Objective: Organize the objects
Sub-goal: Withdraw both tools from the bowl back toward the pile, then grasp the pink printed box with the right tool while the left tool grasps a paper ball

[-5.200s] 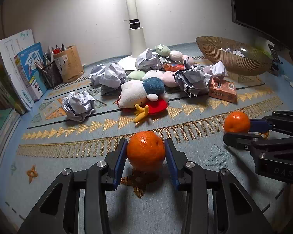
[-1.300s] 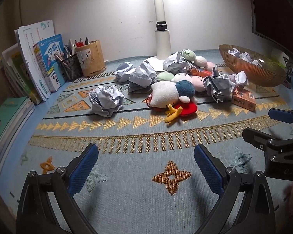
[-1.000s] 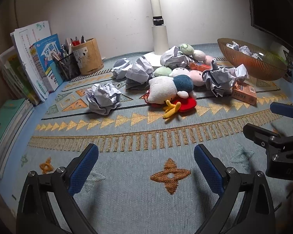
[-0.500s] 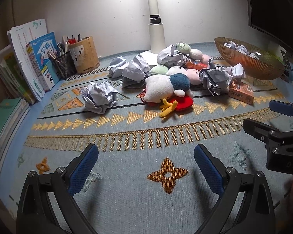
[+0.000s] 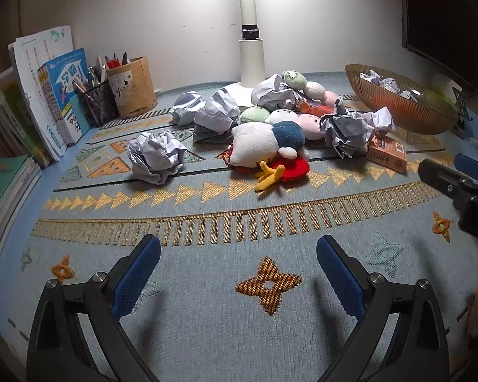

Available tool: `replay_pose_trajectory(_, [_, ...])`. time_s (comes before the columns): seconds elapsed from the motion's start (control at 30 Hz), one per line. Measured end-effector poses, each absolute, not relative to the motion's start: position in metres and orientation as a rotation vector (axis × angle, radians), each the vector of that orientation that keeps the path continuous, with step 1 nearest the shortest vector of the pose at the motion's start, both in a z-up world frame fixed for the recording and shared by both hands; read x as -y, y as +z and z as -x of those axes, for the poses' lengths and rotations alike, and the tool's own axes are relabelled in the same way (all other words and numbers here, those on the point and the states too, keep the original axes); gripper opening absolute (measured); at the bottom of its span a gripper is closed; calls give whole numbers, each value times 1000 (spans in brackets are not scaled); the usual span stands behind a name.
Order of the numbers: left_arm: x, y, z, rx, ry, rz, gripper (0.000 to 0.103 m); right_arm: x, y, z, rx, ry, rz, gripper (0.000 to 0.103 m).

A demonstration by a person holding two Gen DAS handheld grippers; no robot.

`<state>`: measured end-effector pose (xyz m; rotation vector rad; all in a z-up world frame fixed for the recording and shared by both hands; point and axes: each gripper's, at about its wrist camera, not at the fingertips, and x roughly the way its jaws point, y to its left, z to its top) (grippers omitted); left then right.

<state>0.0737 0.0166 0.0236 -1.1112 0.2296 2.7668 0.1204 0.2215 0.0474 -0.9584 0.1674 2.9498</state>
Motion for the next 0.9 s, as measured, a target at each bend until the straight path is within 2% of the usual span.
replay_pose_trajectory(0.2, [-19, 24, -76, -249, 2751, 1094, 99, -262, 36, -103, -544, 2900, 1087, 103])
replay_pose_trajectory(0.33, [-18, 27, -81, -240, 2762, 1053, 99, -276, 17, -71, -725, 2846, 1411, 103])
replay_pose_trajectory(0.37, [-17, 28, -82, -236, 2758, 1047, 99, -277, 21, -67, -688, 2865, 1399, 103])
replay_pose_trajectory(0.47, [-9, 31, -77, -182, 2752, 1054, 99, -272, 33, -51, -418, 2870, 1399, 103])
replay_pose_trajectory(0.53, [0, 32, -68, -139, 2759, 1071, 99, -264, 29, -37, -282, 2906, 1481, 103])
replay_pose_trajectory(0.7, [20, 27, -28, -320, 2895, 1186, 99, -243, 11, -19, -65, 2949, 1573, 103])
replay_pose_trajectory(0.77, [32, 24, -11, -315, 2876, 1222, 99, -240, 8, -11, -4, 2927, 1564, 103])
replay_pose_trajectory(0.83, [49, 19, 10, -153, 2771, 1279, 99, -239, 8, -5, -2, 2935, 1572, 103])
replay_pose_trajectory(0.9, [70, 10, 32, 119, 2611, 1366, 99, -238, 9, 1, -7, 2950, 1579, 103])
